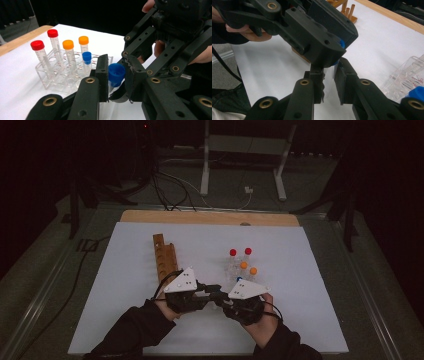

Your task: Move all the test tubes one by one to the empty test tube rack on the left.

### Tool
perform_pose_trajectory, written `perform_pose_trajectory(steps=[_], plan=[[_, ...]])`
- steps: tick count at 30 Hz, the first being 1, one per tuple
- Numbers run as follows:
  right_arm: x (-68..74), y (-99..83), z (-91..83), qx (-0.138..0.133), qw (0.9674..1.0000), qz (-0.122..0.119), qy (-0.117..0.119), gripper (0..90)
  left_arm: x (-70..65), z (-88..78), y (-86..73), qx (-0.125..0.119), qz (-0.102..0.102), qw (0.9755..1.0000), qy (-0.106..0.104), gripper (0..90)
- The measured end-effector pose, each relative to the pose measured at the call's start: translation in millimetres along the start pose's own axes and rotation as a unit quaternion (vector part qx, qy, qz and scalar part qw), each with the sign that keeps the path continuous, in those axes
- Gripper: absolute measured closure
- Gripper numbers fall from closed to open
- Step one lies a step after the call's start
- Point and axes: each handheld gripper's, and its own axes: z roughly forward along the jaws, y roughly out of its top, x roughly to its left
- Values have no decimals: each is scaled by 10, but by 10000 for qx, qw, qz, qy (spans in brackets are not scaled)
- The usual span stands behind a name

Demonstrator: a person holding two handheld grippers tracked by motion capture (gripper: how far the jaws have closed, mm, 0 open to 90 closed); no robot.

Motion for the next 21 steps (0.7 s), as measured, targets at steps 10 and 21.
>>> perform_pose_trajectory(steps=[10, 21], plan=[[-20, -4, -13, -104, 9998, 139, -45, 610, 29, -69, 49, -90, 61, 9998, 153, 777], [-94, -7, -85, -320, 9990, 310, 21, 319, 197, -307, 164, -169, 22, 9987, 483, 779]])
